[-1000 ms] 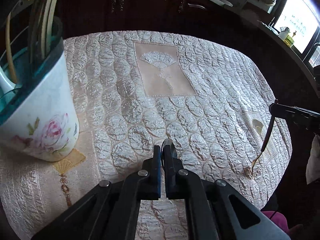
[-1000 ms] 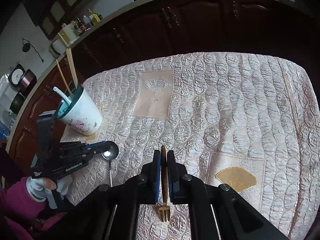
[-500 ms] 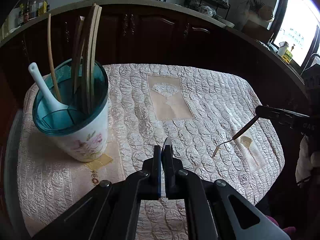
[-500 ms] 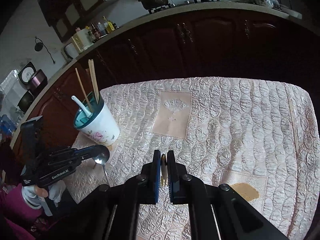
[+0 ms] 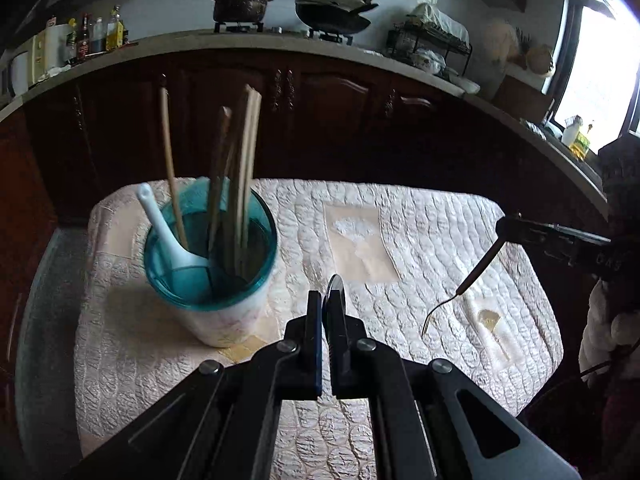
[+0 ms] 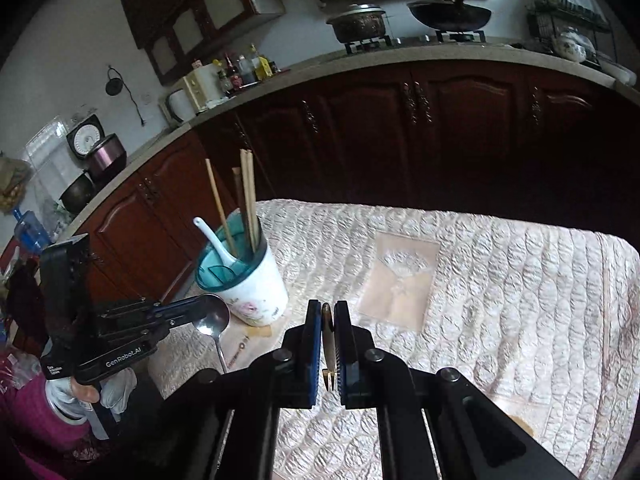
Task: Organize utensils
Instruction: 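Lift and carry the metal spoon with the left gripper while the right gripper carries the fork to the cup, then lower the spoon and fork into the cup and open both grippers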
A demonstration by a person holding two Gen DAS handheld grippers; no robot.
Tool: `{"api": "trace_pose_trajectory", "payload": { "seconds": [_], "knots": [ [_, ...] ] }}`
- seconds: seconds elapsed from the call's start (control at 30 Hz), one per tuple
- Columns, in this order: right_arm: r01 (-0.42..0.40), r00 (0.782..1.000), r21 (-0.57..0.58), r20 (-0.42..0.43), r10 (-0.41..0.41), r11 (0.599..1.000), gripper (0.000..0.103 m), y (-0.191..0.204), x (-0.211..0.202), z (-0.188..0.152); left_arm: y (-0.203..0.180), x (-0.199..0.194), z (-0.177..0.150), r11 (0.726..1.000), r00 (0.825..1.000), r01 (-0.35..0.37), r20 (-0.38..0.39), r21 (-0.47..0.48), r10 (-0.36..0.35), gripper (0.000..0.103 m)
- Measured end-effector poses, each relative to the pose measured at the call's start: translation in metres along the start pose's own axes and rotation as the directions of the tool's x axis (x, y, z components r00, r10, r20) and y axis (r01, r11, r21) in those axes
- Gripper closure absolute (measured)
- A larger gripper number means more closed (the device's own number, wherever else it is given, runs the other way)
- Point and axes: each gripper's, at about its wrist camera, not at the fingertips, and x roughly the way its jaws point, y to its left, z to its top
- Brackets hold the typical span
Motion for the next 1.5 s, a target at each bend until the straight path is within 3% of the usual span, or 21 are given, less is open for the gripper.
{"api": "trace_pose_trajectory", "payload": {
  "seconds": [0.13, 0.3, 0.47, 0.6, 0.8, 1.23, 1.5],
  "knots": [
    [-0.024, 1.0, -0.036, 0.02, 0.024, 0.999, 0.096, 0.016, -0.002, 0.014, 0.014, -0.021, 0.017, 0.999, 0.998, -0.034, 0.05, -0.014, 0.034, 0.101],
    [-0.062, 0.997, -0.067, 0.049, 0.065, 0.996, 0.095, 0.035, 0.0, 0.037, 0.043, -0.047, 0.043, 0.992, 0.984, -0.123, 0.123, -0.038, 0.127, 0.101],
    [-0.093, 0.993, -0.103, 0.06, 0.1, 0.99, 0.095, 0.058, 0.013, 0.06, 0.066, -0.062, 0.068, 0.967, 0.948, -0.245, 0.192, -0.064, 0.253, 0.101],
    [-0.113, 0.991, -0.133, 0.056, 0.121, 0.985, 0.096, 0.077, 0.029, 0.077, 0.078, -0.06, 0.082, 0.937, 0.908, -0.341, 0.234, -0.069, 0.348, 0.101],
    [-0.13, 0.99, -0.153, 0.04, 0.137, 0.98, 0.096, 0.098, 0.057, 0.095, 0.085, -0.041, 0.091, 0.909, 0.877, -0.416, 0.249, -0.04, 0.412, 0.101],
    [-0.122, 0.992, -0.131, -0.048, 0.116, 0.984, 0.095, 0.1, 0.132, 0.102, 0.066, -0.001, 0.071, 0.862, 0.845, -0.504, 0.242, 0.059, 0.478, 0.101],
    [-0.145, 0.983, -0.09, -0.128, 0.133, 0.985, 0.095, 0.092, 0.173, 0.089, 0.061, 0.022, 0.056, 0.869, 0.861, -0.489, 0.201, 0.074, 0.468, 0.101]
  ]
}}
